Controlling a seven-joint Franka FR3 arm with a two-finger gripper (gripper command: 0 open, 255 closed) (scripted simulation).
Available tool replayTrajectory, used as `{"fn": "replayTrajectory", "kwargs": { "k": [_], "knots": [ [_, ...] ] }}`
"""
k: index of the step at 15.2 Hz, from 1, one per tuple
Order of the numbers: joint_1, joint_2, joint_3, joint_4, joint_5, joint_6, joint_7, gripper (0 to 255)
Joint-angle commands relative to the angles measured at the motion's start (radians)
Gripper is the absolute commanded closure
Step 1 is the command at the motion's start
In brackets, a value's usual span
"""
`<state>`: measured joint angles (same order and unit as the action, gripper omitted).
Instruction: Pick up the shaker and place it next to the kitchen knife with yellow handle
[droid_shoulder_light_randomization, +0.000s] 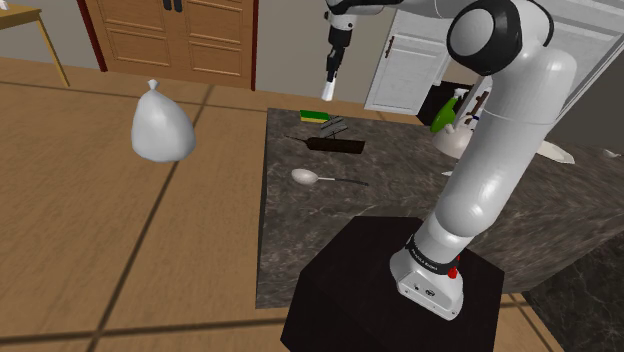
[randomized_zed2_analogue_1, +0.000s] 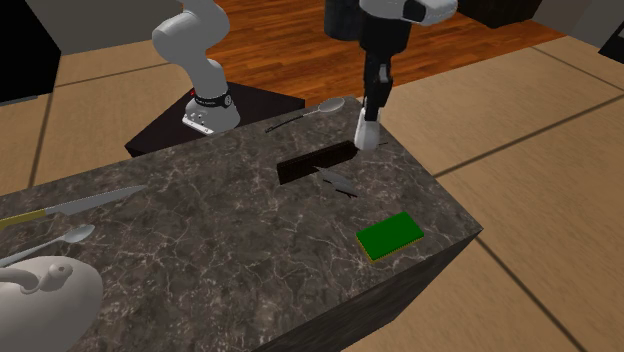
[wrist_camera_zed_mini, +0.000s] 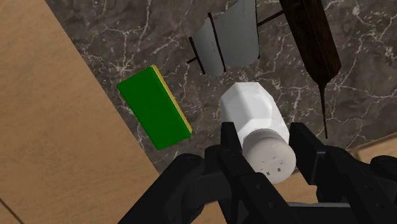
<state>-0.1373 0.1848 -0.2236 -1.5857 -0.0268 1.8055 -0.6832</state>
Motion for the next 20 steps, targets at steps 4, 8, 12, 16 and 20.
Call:
{"fn": "replayTrajectory", "kwargs": {
  "k": [4,8,12,16,20],
  "knots": [
    [-0.013,-0.061,-0.013,-0.052,-0.011,-0.006,-0.027,255],
    [-0.041,-0.173,-0.041,-0.190,-0.035,0.027,-0.078,255],
    [-0.073,-0.272,-0.073,-0.303,-0.062,0.048,-0.133,255],
    [-0.109,-0.361,-0.109,-0.395,-0.092,0.059,-0.193,255],
    [-0.147,-0.439,-0.151,-0.467,-0.125,0.064,-0.259,255]
  ]
}}
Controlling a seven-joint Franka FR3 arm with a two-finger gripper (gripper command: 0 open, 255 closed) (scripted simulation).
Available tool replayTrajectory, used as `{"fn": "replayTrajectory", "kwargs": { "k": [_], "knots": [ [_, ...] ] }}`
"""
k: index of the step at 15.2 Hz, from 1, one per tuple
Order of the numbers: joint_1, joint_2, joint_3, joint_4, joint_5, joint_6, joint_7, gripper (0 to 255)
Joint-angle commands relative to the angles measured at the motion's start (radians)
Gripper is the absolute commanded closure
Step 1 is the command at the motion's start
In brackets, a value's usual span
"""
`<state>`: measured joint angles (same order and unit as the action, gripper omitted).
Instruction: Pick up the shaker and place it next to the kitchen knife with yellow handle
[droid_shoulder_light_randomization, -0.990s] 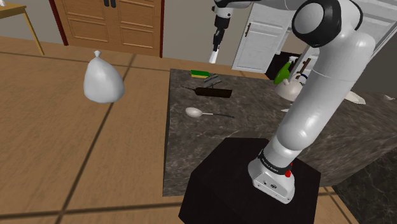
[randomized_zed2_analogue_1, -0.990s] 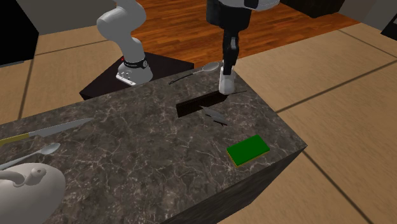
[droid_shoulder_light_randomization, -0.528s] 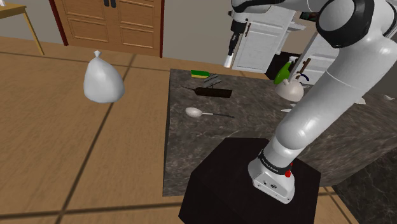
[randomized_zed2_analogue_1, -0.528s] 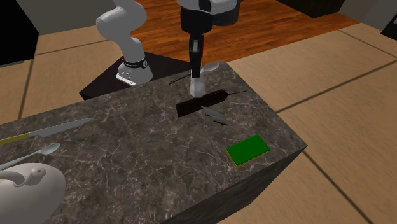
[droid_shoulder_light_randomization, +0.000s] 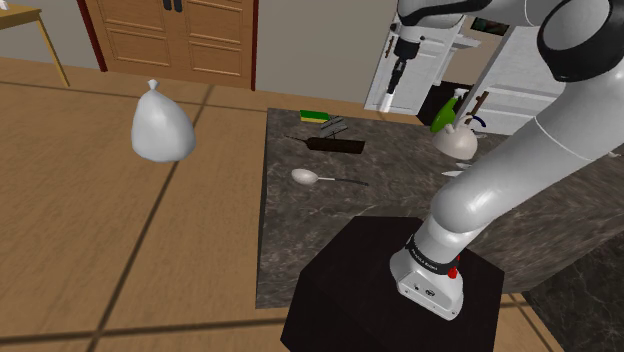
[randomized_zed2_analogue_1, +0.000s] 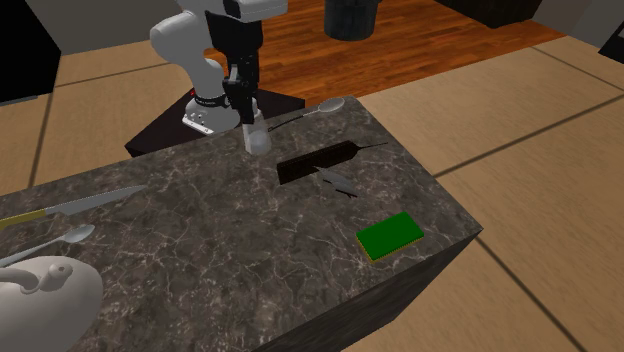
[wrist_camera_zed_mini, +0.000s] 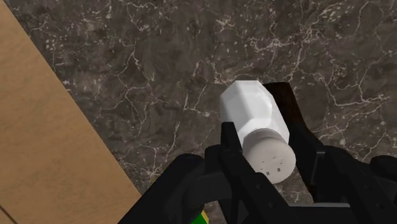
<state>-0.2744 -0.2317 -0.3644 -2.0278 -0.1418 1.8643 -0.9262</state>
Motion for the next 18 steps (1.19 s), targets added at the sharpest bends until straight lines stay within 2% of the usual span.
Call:
{"fn": "replayTrajectory", "kwargs": {
  "k": [1,9,18],
  "knots": [
    [-0.020,-0.041,-0.021,-0.040,-0.018,0.005,-0.033,255],
    [-0.101,-0.153,-0.122,-0.120,-0.085,0.000,-0.184,255],
    [-0.183,-0.205,-0.265,-0.124,-0.148,-0.010,-0.383,255]
  ]
}}
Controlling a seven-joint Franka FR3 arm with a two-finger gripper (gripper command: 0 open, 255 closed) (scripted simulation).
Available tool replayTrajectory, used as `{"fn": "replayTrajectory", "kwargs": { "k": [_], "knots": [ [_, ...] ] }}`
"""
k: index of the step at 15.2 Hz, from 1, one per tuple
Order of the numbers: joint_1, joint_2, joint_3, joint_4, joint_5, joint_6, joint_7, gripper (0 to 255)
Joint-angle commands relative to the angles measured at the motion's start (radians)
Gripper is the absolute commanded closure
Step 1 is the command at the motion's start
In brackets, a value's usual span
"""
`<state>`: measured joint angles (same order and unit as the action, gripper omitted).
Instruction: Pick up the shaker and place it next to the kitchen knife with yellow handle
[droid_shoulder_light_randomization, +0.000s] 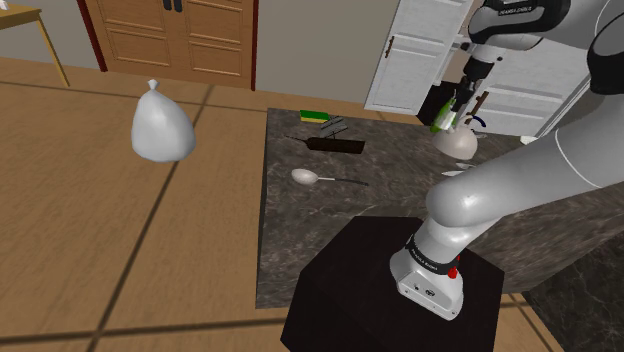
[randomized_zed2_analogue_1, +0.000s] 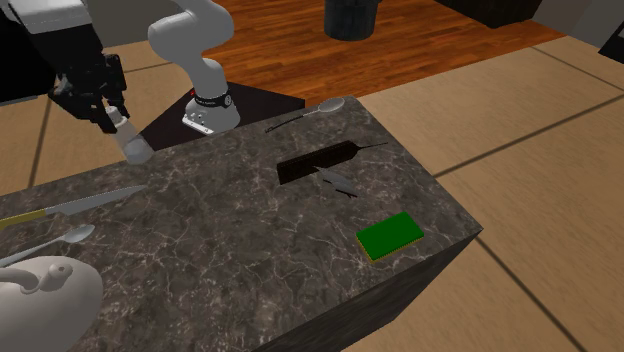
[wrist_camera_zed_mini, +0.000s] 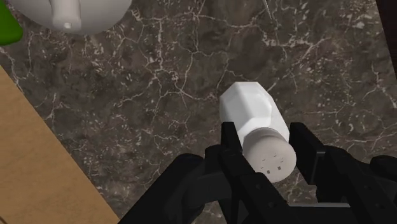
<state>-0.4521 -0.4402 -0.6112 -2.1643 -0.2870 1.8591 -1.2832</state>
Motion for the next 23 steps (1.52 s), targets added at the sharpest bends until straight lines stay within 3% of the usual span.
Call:
{"fn": "replayTrajectory", "kwargs": {
  "k": [1,10,16,20,22,23],
  "knots": [
    [-0.013,0.003,-0.036,0.018,-0.008,-0.005,-0.050,255],
    [-0.050,0.055,-0.228,0.111,-0.015,-0.003,-0.288,255],
    [-0.030,0.160,-0.409,0.221,0.046,0.006,-0.481,255],
    [0.018,0.301,-0.592,0.317,0.170,0.011,-0.658,255],
    [0.035,0.451,-0.719,0.375,0.326,0.006,-0.806,255],
    [-0.009,0.560,-0.749,0.408,0.441,-0.010,-0.903,255]
  ]
}}
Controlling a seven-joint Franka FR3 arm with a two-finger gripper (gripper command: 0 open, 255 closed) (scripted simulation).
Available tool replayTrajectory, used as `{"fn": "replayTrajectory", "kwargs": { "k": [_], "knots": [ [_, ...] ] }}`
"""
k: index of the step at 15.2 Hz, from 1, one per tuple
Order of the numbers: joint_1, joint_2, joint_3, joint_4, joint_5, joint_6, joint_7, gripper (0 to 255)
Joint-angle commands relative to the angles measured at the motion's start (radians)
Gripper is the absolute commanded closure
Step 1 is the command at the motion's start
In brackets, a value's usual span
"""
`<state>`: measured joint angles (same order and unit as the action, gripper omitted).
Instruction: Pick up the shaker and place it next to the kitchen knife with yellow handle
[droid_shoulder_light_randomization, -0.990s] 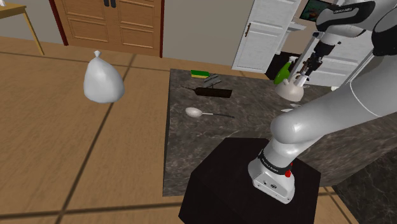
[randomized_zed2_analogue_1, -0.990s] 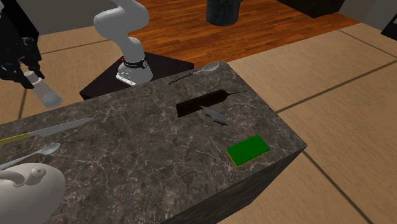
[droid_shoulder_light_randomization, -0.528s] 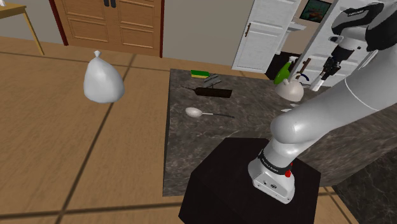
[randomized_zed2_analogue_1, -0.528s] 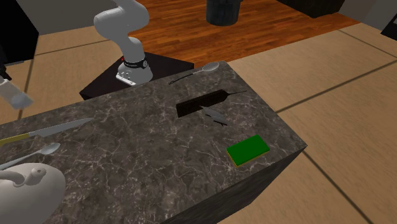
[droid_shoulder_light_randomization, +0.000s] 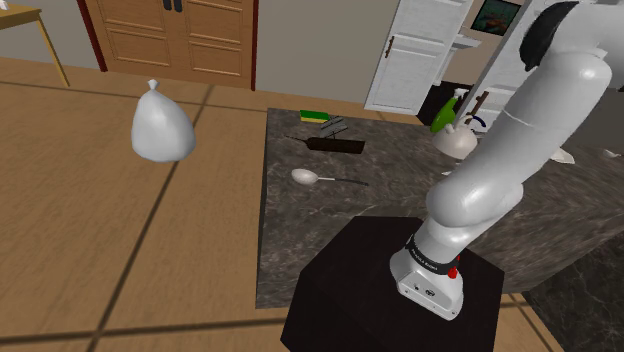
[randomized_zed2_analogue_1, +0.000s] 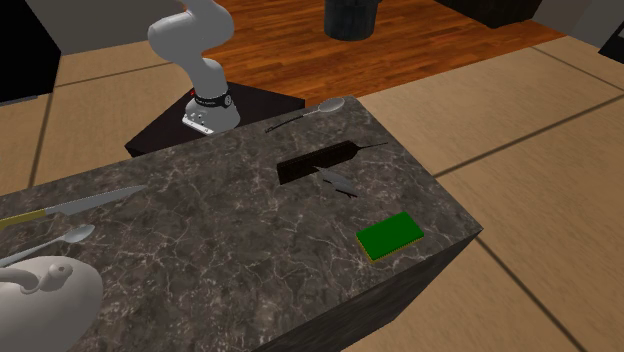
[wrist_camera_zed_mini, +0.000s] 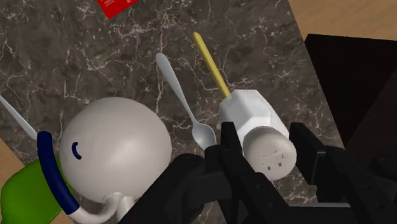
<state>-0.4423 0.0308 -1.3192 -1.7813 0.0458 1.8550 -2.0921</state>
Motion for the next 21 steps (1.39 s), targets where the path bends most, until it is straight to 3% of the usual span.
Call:
{"fn": "replayTrajectory", "kwargs": {
  "k": [1,3,7,21],
  "knots": [
    [-0.093,0.173,-0.030,0.062,0.197,-0.027,-0.169,255],
    [-0.266,0.262,0.059,0.137,0.281,-0.062,-0.250,255],
    [-0.533,0.418,0.168,0.313,0.415,-0.143,-0.368,255],
    [-0.500,0.439,0.187,0.138,0.448,0.031,-0.404,255]
  ]
}}
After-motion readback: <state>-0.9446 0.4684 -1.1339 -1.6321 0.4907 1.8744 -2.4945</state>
